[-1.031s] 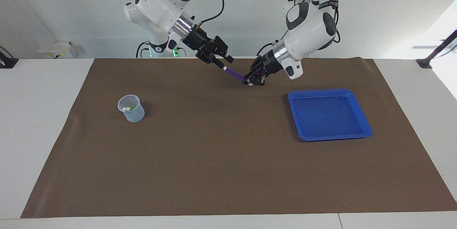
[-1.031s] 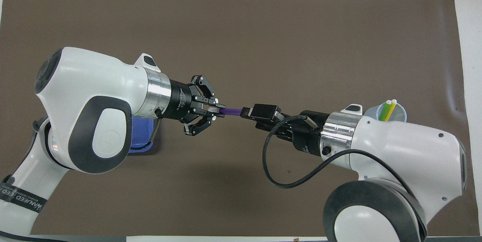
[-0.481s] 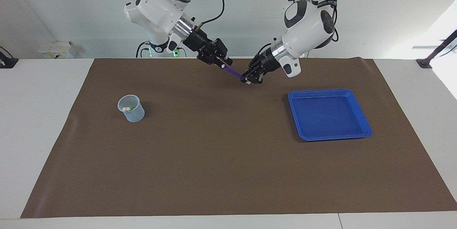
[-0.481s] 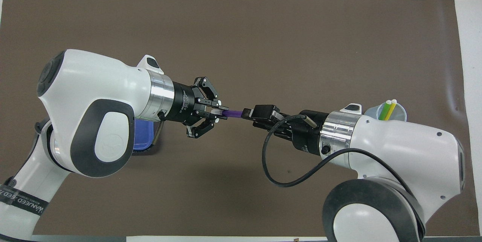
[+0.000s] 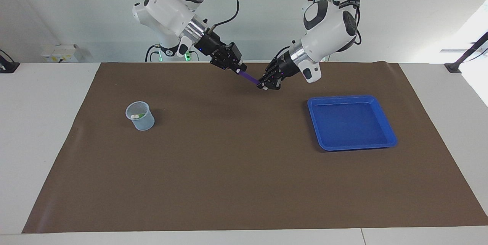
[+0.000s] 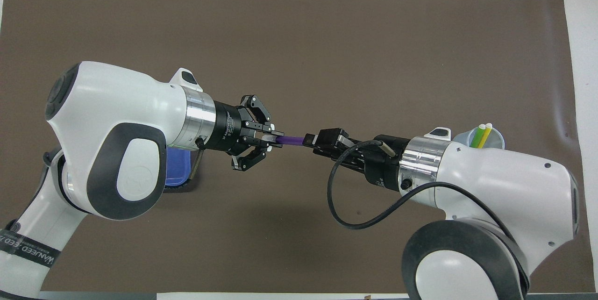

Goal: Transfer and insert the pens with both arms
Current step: 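Grasp the purple pen with the right gripper, open the left gripper, then insert the purple pen into the cup with the right gripper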

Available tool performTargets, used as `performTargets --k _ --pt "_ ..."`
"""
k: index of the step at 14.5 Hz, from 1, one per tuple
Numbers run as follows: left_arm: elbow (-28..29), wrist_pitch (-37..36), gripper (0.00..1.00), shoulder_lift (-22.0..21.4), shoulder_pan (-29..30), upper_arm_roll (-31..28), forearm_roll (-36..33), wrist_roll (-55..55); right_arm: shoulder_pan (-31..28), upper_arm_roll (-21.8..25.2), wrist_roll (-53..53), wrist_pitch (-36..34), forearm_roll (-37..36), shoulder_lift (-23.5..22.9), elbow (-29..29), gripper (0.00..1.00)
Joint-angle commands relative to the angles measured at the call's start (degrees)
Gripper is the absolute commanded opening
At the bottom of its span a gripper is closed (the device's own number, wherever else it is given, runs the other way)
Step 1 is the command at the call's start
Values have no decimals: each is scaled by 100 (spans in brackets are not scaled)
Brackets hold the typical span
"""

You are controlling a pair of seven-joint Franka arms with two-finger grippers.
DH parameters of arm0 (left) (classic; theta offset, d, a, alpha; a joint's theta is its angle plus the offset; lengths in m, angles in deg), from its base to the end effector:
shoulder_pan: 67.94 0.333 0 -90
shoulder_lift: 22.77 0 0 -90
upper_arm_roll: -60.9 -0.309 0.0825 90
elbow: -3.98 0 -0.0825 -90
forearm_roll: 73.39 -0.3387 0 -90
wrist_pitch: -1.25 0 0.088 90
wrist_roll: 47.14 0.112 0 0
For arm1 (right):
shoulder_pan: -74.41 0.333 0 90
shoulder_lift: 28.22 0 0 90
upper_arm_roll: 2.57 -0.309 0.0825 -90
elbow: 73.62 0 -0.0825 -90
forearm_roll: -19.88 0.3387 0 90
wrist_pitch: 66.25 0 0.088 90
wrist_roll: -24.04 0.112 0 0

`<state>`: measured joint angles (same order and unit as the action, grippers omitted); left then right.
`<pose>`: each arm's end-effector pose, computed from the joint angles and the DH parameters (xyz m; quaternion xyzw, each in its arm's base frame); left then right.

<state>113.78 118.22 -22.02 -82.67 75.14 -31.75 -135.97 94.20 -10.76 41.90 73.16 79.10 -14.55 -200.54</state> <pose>0.4516 -0.2948 0.5123 0.7368 0.5895 -0.2528 0.2136 0.4200 0.2345 0.5344 -0.8755 0.2152 -0.0364 0.4312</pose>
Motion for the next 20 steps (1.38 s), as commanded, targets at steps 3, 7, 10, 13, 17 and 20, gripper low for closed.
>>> performTargets --k 3,7,10,13,17,20 --pt "192 80 0 -189 -30 -44 125 -64 -72 -25 -151 69 133 -31 9 33" --pt "183 80 0 -198 -13 -44 125 -64 -72 -25 -142 86 133 -31 0 33" --pt "192 80 0 -198 -13 -44 125 -64 -72 -25 -133 121 133 -31 0 33" --pt "183 80 0 -198 -13 -44 125 -64 -72 -25 -125 200 133 -39 0 33" --pt "183 80 0 -198 -21 -44 151 -64 -72 -25 -125 279 142 -48 0 33" --pt "183 80 0 -198 -21 -35 160 -64 -63 -25 -125 288 133 -48 0 29"
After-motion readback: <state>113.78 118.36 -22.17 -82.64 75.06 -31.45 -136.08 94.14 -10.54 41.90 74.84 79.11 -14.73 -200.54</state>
